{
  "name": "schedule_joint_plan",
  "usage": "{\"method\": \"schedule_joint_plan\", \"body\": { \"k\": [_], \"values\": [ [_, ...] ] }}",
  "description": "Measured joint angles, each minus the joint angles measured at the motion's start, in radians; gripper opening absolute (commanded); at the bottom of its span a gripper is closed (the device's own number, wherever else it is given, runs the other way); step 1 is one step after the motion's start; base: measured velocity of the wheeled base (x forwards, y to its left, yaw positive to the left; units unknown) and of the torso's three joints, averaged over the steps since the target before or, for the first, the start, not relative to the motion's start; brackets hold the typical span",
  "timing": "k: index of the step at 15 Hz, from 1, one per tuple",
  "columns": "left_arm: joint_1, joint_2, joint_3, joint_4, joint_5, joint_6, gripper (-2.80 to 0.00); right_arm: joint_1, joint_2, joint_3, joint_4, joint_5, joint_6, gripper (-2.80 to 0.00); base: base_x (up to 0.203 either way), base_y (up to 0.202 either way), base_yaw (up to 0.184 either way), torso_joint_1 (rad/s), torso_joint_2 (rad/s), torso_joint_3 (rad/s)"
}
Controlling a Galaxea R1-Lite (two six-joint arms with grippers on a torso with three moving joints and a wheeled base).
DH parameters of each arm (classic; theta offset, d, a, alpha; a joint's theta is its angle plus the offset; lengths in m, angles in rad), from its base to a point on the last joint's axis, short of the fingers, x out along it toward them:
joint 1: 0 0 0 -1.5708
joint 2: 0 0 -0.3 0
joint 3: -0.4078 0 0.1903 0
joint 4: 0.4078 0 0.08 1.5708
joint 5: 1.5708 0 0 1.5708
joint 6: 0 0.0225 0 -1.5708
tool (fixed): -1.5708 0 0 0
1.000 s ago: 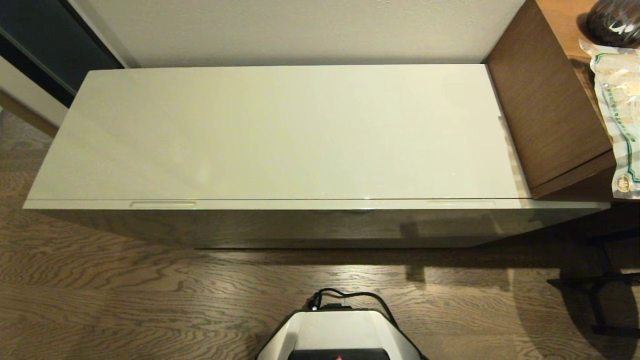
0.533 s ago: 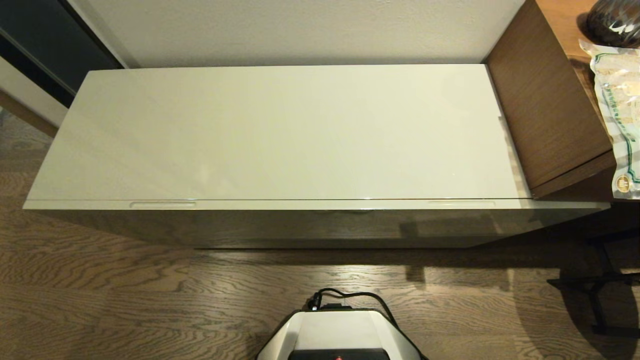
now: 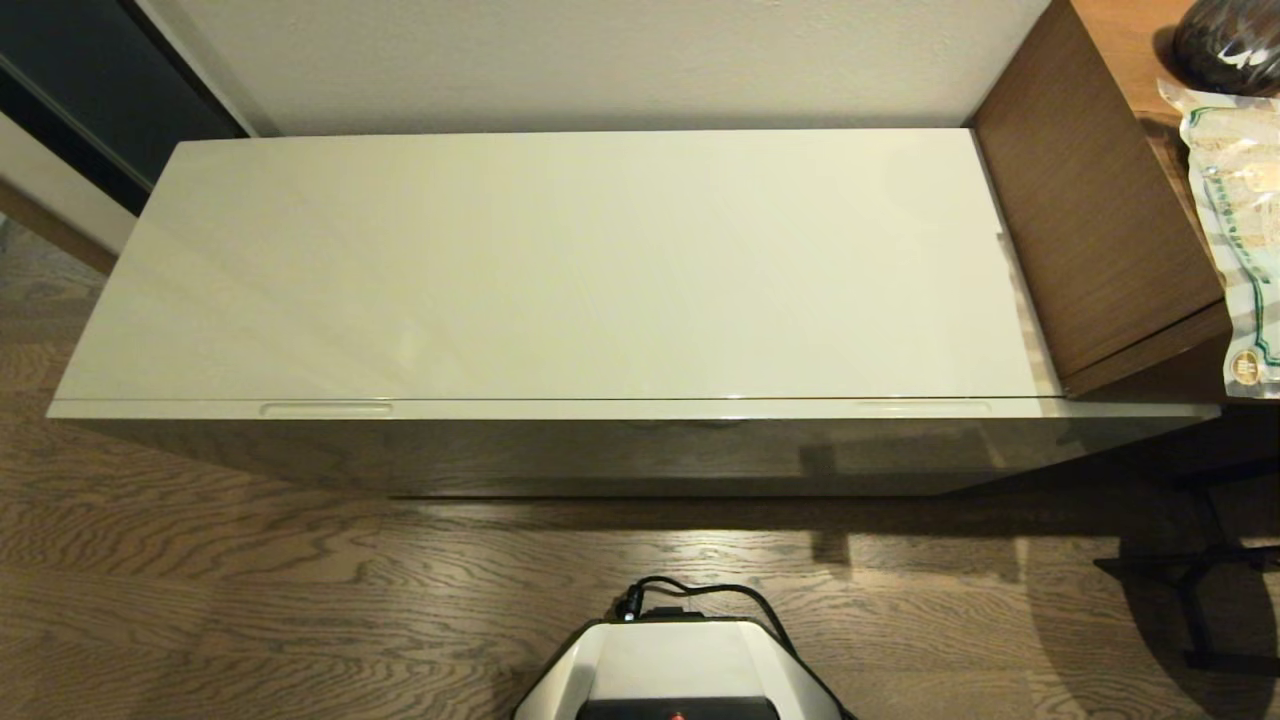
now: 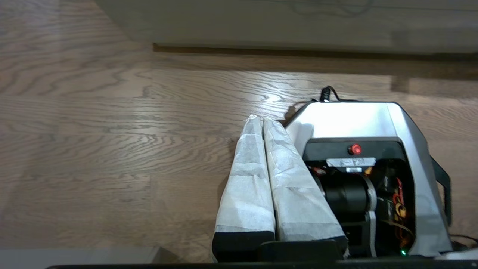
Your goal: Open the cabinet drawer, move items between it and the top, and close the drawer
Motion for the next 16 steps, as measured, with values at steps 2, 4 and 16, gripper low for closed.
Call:
{"method": "schedule_joint_plan", "body": {
  "k": [2, 4, 16],
  "values": [
    [0.0, -0.006, 0.016, -0.003, 0.046, -0.023, -2.8, 0.0, 0.0, 0.0, -0.001, 0.0, 0.0, -2.8, 0.0, 0.0, 0.0, 0.0, 0.0, 0.0],
    [0.0, -0.009, 0.03, -0.018, 0.183, -0.098, -2.8, 0.0, 0.0, 0.0, 0.0, 0.0, 0.0, -2.8, 0.0, 0.0, 0.0, 0.0, 0.0, 0.0],
    [0.0, -0.009, 0.16, -0.374, 0.115, 0.049, -2.8, 0.0, 0.0, 0.001, 0.0, 0.002, -0.007, -2.8, 0.0, 0.0, 0.0, 0.0, 0.0, 0.0]
  ]
}}
